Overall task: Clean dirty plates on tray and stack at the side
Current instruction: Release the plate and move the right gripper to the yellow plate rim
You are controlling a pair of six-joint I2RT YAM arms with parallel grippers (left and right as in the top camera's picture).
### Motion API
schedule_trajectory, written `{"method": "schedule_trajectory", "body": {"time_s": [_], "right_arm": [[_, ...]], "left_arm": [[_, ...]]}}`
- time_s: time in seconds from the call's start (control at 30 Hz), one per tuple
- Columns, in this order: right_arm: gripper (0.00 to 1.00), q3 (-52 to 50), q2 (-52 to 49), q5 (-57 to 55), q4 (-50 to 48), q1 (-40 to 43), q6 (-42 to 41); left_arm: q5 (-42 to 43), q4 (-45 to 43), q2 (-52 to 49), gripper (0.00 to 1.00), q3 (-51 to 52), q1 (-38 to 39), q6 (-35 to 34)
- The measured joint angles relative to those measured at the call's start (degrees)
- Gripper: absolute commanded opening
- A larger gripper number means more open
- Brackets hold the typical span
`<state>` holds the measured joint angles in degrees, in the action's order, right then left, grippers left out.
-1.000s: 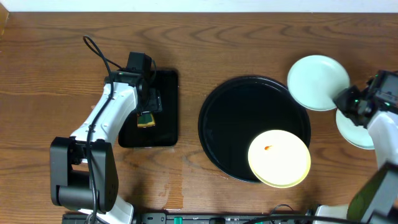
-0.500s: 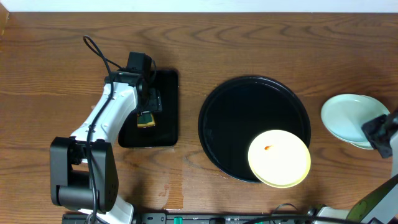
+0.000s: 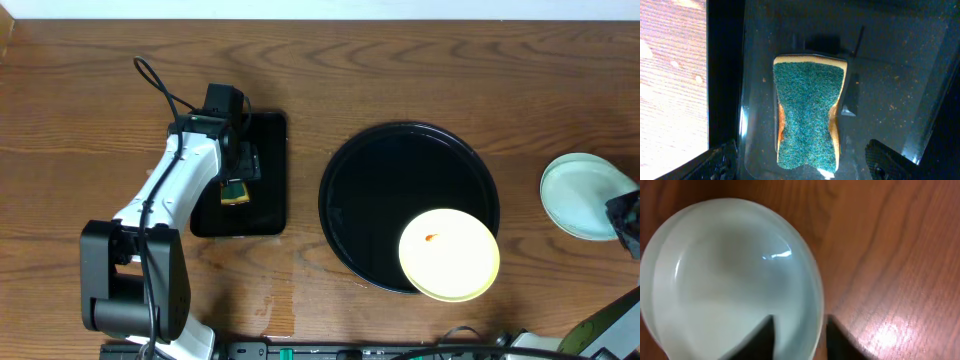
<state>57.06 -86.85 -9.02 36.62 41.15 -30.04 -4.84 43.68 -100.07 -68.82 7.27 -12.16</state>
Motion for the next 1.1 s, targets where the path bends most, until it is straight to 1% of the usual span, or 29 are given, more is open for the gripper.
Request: {"method": "schedule_trajectory", "body": {"time_s": [0.2,0.3,0.4,0.47,0.57,0.67,0.8,0.93,1.1], "right_arm": [[0.46,0.0,0.0,6.9,0.5,0.0,1.9],[0.44,0.0,0.0,13.4,2.1,0.0,2.8],[0.44,0.0,0.4,20.6,4.3,-0.8,5.4],[0.44,0.0,1.0,24.9,7.0,-2.6,7.6],[0.45,0.1,1.9,29.1,11.4,-7.7,11.1],[0.46,0.1,2.1,29.7,15.7,-14.1,13.4],[0.47,0.1,2.1,28.3,18.3,-21.9,16.0],[0.48,0.1,2.1,27.5,22.0,-25.9,17.7],[0.49,0.1,2.1,26.4,30.5,-28.2,18.6]], "left_arm": [[0.0,0.0,0.0,0.83,0.0,0.0,0.0],[0.0,0.0,0.0,0.83,0.0,0.0,0.0],[0.0,0.0,0.0,0.83,0.0,0.0,0.0],[0.0,0.0,0.0,0.83,0.0,0.0,0.0],[0.0,0.0,0.0,0.83,0.0,0.0,0.0],[0.0,0.0,0.0,0.83,0.0,0.0,0.0],[0.0,0.0,0.0,0.83,0.0,0.0,0.0],[0.0,0.0,0.0,0.83,0.0,0.0,0.0],[0.0,0.0,0.0,0.83,0.0,0.0,0.0]]}}
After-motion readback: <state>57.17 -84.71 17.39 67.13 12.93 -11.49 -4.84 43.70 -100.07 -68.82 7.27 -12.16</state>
